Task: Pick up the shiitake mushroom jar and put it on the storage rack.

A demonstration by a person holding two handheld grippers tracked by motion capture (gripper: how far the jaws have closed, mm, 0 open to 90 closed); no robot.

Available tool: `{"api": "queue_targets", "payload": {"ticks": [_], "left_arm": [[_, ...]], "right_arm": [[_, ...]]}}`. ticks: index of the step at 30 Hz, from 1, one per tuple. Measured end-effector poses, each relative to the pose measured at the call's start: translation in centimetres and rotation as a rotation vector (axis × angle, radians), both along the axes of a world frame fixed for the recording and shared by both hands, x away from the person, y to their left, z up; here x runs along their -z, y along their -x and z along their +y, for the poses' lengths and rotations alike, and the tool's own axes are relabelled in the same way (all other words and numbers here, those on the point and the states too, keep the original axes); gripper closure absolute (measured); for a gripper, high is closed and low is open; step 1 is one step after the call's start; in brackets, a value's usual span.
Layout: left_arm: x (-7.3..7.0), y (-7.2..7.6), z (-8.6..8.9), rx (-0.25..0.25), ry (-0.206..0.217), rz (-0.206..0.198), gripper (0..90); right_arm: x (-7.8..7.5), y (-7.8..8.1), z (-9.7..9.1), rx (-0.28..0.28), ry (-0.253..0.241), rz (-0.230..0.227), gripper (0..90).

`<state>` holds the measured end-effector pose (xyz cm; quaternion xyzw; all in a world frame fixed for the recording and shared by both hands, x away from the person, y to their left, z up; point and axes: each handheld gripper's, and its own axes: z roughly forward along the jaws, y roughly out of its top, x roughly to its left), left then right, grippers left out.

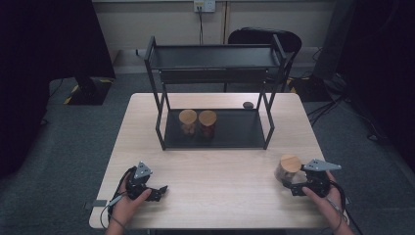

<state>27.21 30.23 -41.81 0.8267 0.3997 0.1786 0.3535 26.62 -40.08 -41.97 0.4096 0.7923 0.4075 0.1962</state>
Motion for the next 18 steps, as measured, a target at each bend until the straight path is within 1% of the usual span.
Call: {"api": "queue_targets", "payload": {"ticks": [4, 13, 18], "left_arm": [[0.00, 0.00, 0.00, 0.000, 0.000, 0.000, 0.4], [0.00, 0.00, 0.00, 0.000, 0.000, 0.000, 0.4], [0.00, 0.00, 0.00, 0.000, 0.000, 0.000, 0.4]], "right_arm": [[0.03, -0.11, 0.16, -0.002, 0.005, -0.006, 2.3], [0.08, -0.26, 0.36, 0.001, -0.002, -0.023, 2.4], [0.24, -0.31, 0.37, 0.000, -0.007, -0.036, 4.0]]}}
